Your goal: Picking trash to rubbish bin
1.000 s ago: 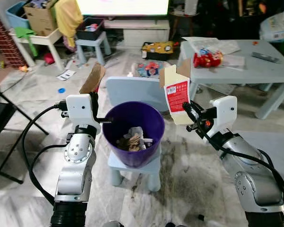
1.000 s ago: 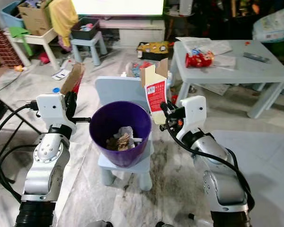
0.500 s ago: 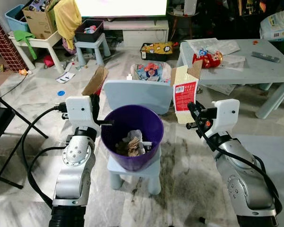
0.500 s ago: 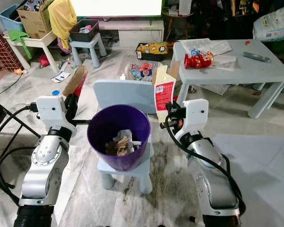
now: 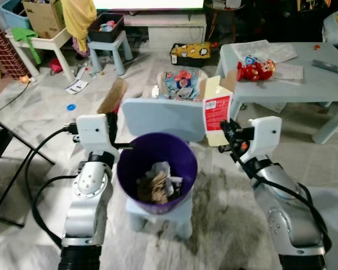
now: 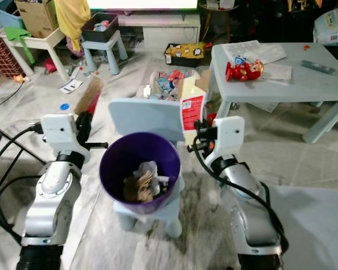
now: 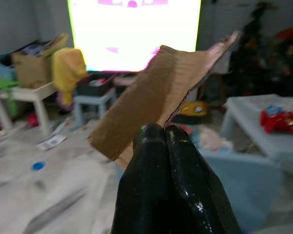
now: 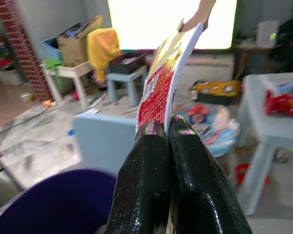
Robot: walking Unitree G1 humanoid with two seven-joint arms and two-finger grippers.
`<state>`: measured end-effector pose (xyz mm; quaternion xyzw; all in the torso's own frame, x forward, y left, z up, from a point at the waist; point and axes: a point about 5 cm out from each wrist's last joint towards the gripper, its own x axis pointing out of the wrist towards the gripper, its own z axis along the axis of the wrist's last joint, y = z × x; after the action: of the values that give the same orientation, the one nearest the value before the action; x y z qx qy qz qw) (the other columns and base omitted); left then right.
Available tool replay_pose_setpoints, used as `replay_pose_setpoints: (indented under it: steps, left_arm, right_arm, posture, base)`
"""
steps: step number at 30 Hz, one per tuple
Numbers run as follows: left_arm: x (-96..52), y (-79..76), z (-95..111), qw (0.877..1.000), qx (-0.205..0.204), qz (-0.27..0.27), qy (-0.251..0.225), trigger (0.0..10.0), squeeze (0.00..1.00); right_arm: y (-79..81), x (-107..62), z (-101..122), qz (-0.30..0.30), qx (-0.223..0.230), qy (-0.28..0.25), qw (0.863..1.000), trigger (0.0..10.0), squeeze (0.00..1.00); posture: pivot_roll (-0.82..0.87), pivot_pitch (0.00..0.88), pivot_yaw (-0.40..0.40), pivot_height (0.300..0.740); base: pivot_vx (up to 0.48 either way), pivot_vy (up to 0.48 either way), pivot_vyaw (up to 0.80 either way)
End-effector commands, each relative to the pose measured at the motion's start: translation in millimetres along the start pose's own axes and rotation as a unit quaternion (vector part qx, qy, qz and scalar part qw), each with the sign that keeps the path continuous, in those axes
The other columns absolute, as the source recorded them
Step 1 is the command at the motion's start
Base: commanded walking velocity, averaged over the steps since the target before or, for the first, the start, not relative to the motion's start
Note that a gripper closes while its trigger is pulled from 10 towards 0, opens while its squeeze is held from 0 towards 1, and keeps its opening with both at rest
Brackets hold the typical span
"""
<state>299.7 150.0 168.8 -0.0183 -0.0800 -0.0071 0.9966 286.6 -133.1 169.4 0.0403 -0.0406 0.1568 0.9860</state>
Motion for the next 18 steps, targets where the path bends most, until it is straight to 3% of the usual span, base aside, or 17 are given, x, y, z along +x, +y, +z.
replay_pose_setpoints:
  steps: [1, 4, 14, 18]
  left_arm:
    - [-1.5, -4.5, -0.4, 1.0, -0.002, -0.006, 0.003, 0.0, 0.0]
    - [-1.9, -5.4, -0.7, 1.0, -0.004, -0.006, 0.003, 0.0, 0.0]
    - [-6.9, -6.9, -5.6, 1.0, -0.007, 0.002, 0.011, 0.0, 0.0]
    - [-10.1, -6.2, -20.2, 0.998, -0.023, 0.016, 0.059, 0.0, 0.0]
  right_arm:
    - [-4.6, -2.6, 2.7, -0.012, -0.006, -0.004, 1.0, 0.0, 0.0]
    - [-4.8, -3.1, 2.7, -0.013, -0.006, -0.002, 1.0, 0.0, 0.0]
    - [-4.8, -5.2, 2.6, -0.009, -0.009, 0.003, 1.0, 0.0, 0.0]
    - [-4.6, -5.7, 2.5, -0.008, -0.01, 0.006, 1.0, 0.0, 0.0]
  posture:
    - [0.03, 0.118, -0.014, 0.74]
    - [0.02, 0.12, -0.015, 0.74]
    - [0.02, 0.136, -0.027, 0.74]
    - [0.02, 0.14, -0.03, 0.74]
  base:
    - [0.428, 0.0, 0.0]
    - [0.424, 0.0, 0.0]
    - [0.0, 0.0, 0.0]
    - [0.0, 0.0, 0.0]
